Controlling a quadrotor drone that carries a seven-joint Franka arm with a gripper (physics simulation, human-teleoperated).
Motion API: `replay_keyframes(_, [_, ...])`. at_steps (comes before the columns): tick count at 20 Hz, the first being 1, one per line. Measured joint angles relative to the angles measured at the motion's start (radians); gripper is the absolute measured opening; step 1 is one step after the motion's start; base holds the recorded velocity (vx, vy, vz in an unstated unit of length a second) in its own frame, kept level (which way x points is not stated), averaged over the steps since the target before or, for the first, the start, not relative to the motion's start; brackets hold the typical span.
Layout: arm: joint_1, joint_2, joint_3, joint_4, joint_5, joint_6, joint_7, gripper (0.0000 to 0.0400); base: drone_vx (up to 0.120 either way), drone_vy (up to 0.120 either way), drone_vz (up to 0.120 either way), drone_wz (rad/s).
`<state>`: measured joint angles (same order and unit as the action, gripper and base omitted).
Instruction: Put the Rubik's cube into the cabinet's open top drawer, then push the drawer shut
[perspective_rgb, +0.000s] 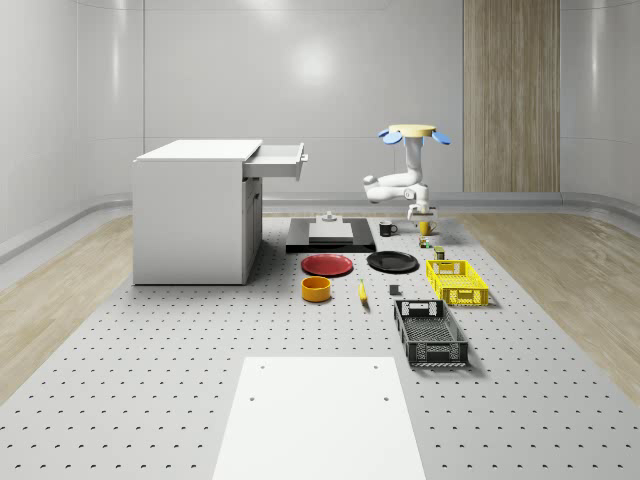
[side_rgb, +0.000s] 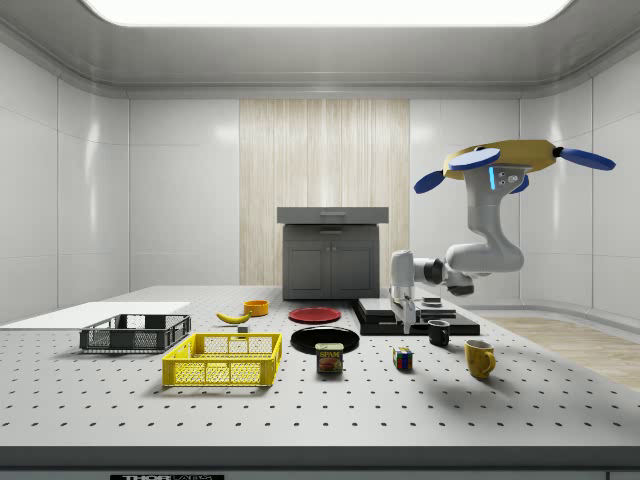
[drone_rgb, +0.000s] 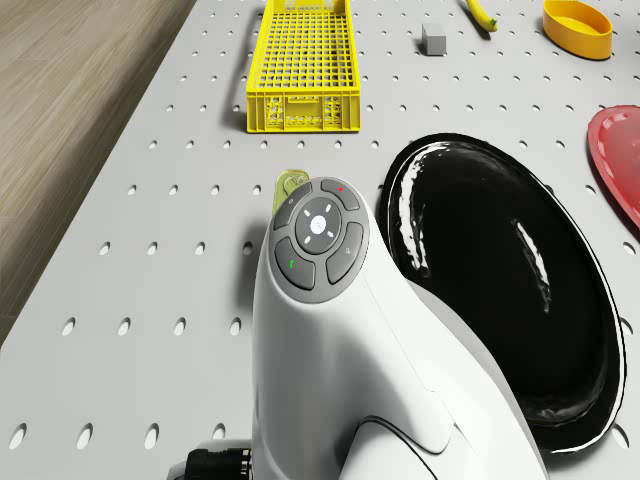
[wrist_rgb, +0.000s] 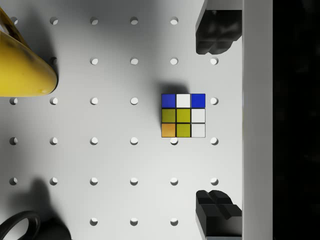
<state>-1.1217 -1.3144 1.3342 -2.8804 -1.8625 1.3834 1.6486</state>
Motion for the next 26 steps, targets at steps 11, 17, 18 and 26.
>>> replay_keyframes(11, [-0.010, -0.038, 0.008, 0.002, 0.017, 0.035, 0.009, 0.0400, 0.025, 0.000, -0.120, 0.000])
replay_keyframes(17, [-0.014, -0.059, -0.006, 0.006, 0.009, 0.060, 0.011, 0.0400, 0.000, 0.000, -0.040, 0.000])
replay_keyframes(18, [-0.017, -0.062, -0.010, 0.006, 0.005, 0.064, 0.015, 0.0400, 0.000, 0.000, 0.000, 0.000])
replay_keyframes(26, [-0.036, -0.084, -0.043, 0.010, -0.021, 0.095, 0.033, 0.0400, 0.000, 0.000, 0.000, 0.000])
